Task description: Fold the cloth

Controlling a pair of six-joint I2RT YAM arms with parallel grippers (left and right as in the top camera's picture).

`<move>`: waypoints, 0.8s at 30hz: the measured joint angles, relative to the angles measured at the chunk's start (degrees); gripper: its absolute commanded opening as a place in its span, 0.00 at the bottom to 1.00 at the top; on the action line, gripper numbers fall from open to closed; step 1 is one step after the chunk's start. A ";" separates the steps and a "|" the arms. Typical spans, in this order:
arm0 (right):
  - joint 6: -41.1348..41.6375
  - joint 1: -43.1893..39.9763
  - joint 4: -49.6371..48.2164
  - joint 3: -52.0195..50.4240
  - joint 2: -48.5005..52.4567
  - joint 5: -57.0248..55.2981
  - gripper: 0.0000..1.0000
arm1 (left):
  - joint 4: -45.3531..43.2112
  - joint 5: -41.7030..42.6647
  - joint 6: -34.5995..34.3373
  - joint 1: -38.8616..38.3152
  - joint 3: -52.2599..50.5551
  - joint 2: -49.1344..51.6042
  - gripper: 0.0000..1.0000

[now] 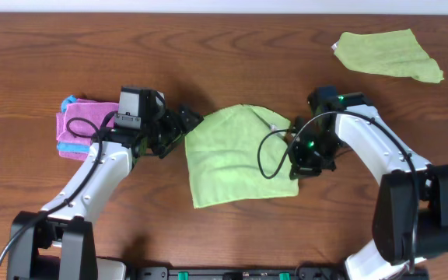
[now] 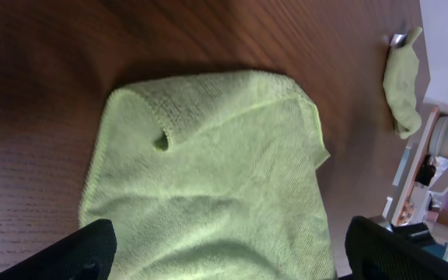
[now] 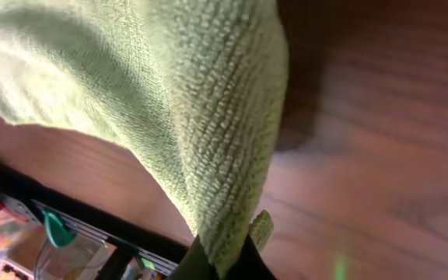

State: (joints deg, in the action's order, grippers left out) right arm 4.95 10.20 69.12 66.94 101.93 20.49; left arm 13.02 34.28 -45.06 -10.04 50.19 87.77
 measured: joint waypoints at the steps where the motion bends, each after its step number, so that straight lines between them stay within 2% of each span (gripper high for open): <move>1: -0.09 0.00 0.20 0.00 0.00 -0.66 0.42 | 0.00 -0.02 0.00 0.00 0.00 0.00 0.95; 2: 0.24 0.00 0.24 0.00 0.00 -1.25 0.60 | 0.00 -0.02 0.02 0.00 0.00 0.00 0.95; 3: 0.28 0.00 0.20 0.00 0.00 -1.70 0.66 | 0.00 -0.02 0.00 0.00 0.00 0.00 0.95; 5: 0.20 0.00 -0.59 0.00 0.00 -3.13 0.70 | -0.09 0.00 0.00 0.02 0.00 0.00 0.95; 9: 0.02 0.00 -4.52 0.00 0.00 -7.23 0.70 | -0.87 0.00 0.02 0.00 0.00 0.00 0.95; 13: -1.03 0.00 -8.17 0.28 0.00 -8.46 0.65 | -0.92 0.02 0.02 0.00 0.00 0.00 0.95; 17: -2.56 0.37 -12.33 2.08 0.00 -8.39 0.61 | -0.90 0.02 0.04 0.02 0.31 0.00 0.95; 24: -3.45 4.09 -20.52 4.68 -0.02 -6.27 0.62 | -1.16 -0.09 0.07 -0.35 1.62 0.00 0.95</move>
State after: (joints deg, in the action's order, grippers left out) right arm 1.50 14.28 48.60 71.61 101.91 14.22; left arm 11.86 34.20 -44.99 -10.39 51.81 87.77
